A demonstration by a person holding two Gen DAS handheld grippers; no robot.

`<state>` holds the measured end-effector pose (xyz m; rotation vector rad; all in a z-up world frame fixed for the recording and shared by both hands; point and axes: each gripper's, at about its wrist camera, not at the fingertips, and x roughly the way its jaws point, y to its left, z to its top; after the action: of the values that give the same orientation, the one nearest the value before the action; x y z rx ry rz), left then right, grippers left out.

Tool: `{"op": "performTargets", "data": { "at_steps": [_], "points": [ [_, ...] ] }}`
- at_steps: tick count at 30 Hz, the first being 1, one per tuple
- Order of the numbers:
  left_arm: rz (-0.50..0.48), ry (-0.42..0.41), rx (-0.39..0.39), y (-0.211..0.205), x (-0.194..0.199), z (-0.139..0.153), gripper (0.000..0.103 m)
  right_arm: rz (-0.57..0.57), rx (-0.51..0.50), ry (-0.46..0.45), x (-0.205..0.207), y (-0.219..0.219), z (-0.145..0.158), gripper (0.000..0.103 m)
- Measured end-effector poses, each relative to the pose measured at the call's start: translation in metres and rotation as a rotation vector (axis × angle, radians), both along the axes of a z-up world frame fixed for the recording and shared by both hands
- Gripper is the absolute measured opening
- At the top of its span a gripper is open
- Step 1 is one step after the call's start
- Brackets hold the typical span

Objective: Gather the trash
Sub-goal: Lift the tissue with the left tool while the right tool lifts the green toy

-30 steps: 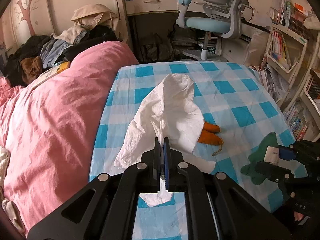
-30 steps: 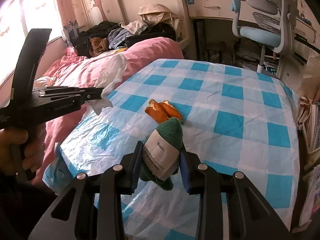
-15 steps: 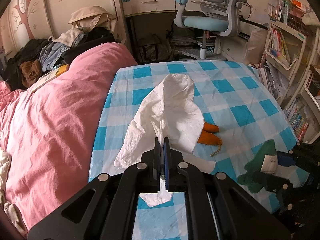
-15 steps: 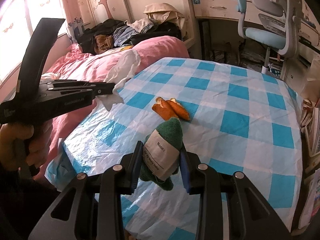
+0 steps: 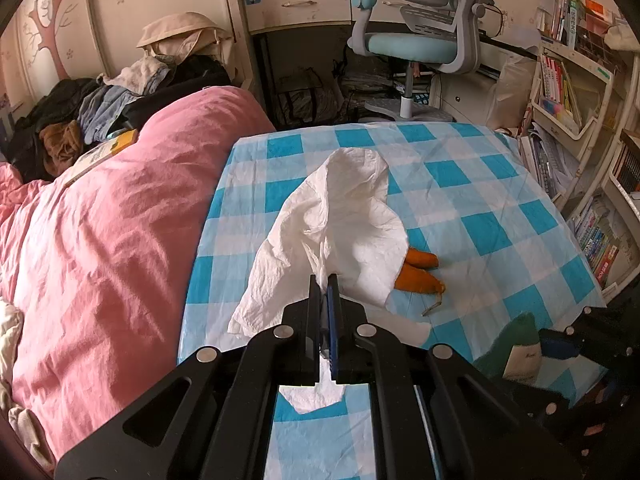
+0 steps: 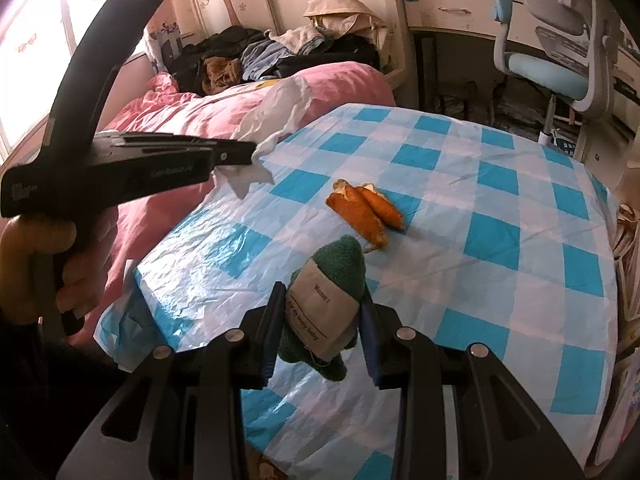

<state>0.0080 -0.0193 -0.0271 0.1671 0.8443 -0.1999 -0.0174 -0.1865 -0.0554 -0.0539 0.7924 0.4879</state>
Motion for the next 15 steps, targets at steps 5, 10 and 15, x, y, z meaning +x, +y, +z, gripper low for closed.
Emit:
{"op": "performTargets", "data": {
  "at_steps": [5,10,15],
  "points": [
    [0.001,0.000,0.000,0.000,0.000,0.000,0.004,0.022,-0.006,0.007,-0.003,0.006,-0.002,0.035],
    [0.002,0.000,0.002,0.000,0.000,0.000,0.004,0.040,-0.011,0.009,-0.006,0.009,-0.003,0.035],
    [0.015,0.002,0.001,0.005,0.000,0.002,0.004,0.058,-0.012,0.005,-0.012,0.012,0.001,0.035]
  ]
}}
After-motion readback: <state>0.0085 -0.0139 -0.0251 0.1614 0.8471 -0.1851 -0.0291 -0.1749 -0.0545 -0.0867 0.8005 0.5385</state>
